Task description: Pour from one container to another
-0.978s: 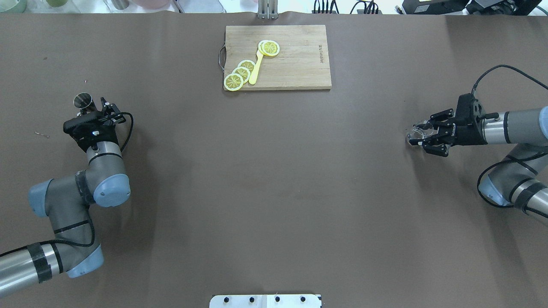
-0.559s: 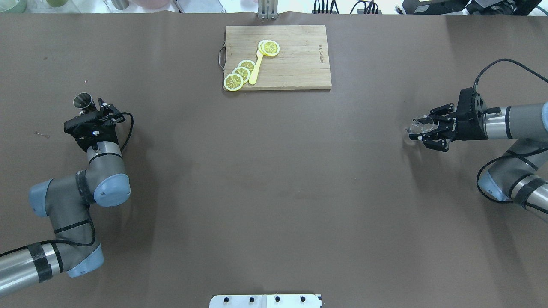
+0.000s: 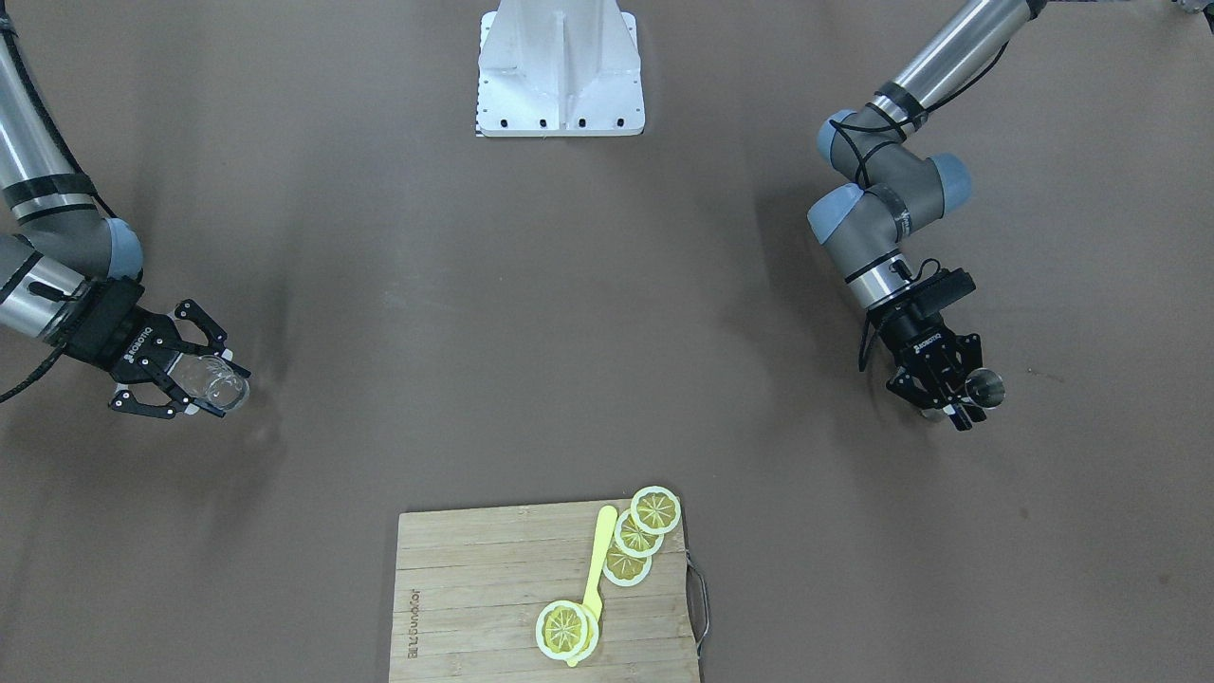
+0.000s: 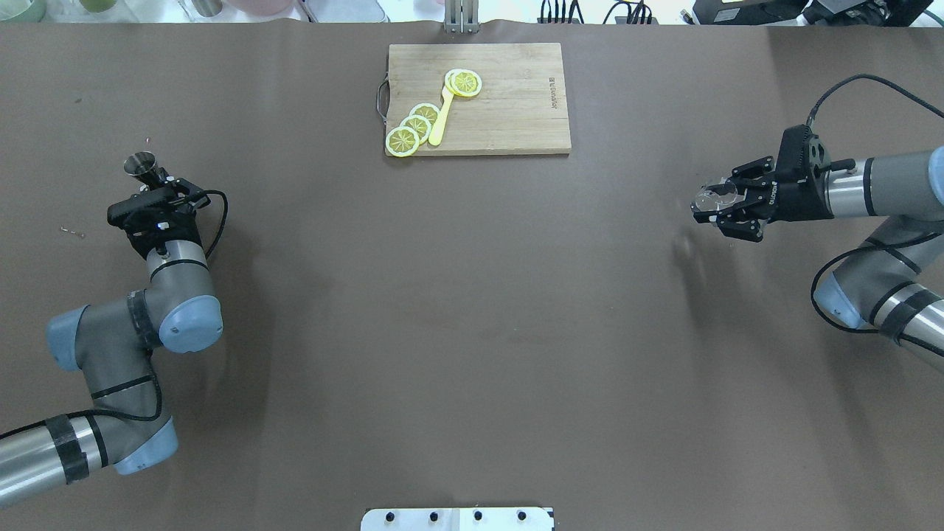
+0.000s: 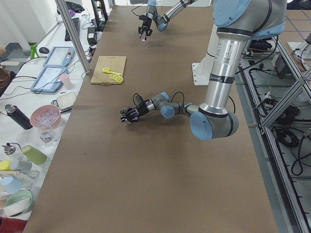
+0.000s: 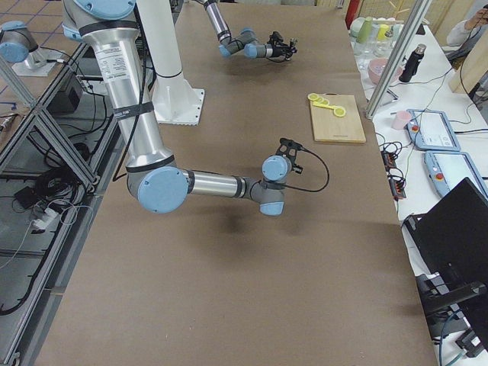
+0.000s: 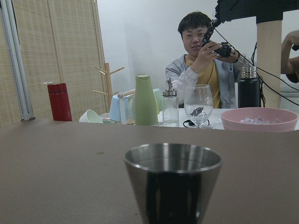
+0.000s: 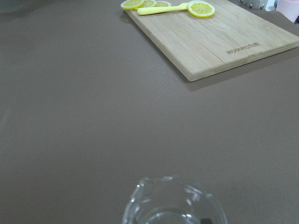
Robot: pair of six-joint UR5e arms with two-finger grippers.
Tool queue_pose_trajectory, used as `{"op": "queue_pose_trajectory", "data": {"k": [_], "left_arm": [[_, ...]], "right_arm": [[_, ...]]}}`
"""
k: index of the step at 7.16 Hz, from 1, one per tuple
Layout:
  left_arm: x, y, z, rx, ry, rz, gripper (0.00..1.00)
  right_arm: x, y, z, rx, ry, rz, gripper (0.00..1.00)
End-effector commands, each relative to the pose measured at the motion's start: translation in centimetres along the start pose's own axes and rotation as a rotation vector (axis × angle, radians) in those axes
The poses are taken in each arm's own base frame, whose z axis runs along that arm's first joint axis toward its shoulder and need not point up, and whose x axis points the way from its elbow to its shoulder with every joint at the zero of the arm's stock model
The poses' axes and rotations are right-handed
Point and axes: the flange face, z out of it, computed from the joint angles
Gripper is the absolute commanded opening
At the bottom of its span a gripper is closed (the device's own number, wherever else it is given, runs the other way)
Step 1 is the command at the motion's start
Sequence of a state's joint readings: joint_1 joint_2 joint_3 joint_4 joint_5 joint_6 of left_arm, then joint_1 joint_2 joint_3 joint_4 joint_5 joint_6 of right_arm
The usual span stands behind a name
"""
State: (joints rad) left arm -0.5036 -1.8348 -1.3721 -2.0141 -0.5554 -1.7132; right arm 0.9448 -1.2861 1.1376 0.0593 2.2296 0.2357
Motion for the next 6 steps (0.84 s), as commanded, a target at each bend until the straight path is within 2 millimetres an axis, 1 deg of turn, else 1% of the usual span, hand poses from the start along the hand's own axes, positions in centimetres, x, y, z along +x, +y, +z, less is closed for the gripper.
{"op": "queue_pose_trajectory", "data": {"k": [1,2,3,4,5,6], "left_arm": [[1.0,-4.0,0.5,-0.020,0.025,-0.007,0.00],[1.0,-5.9,1.2,-0.010,0.056,-0.005,0.00],[1.0,-7.1,1.8,0.002,0.064,-0.007,0.00],[1.4,-7.8,1.7,0.006,0.071,-0.025,0.00],[2.0,-10.0,1.3,0.007,0.085,-0.054,0.00],[3.6,-12.8,1.1,-0.040,0.127,-0.048,0.00]], "right_arm": [[0.2,-3.4,1.0,-0.002,0.006,-0.003,0.00],[0.6,-5.3,1.0,-0.004,0.011,0.009,0.00],[1.1,-8.5,0.1,-0.013,0.016,0.023,0.00],[1.2,-12.2,-1.0,-0.041,-0.005,0.044,0.00],[1.4,-13.3,-1.1,-0.048,0.010,0.045,0.00],[1.5,-12.9,-1.5,-0.047,0.010,0.042,0.00]]}}
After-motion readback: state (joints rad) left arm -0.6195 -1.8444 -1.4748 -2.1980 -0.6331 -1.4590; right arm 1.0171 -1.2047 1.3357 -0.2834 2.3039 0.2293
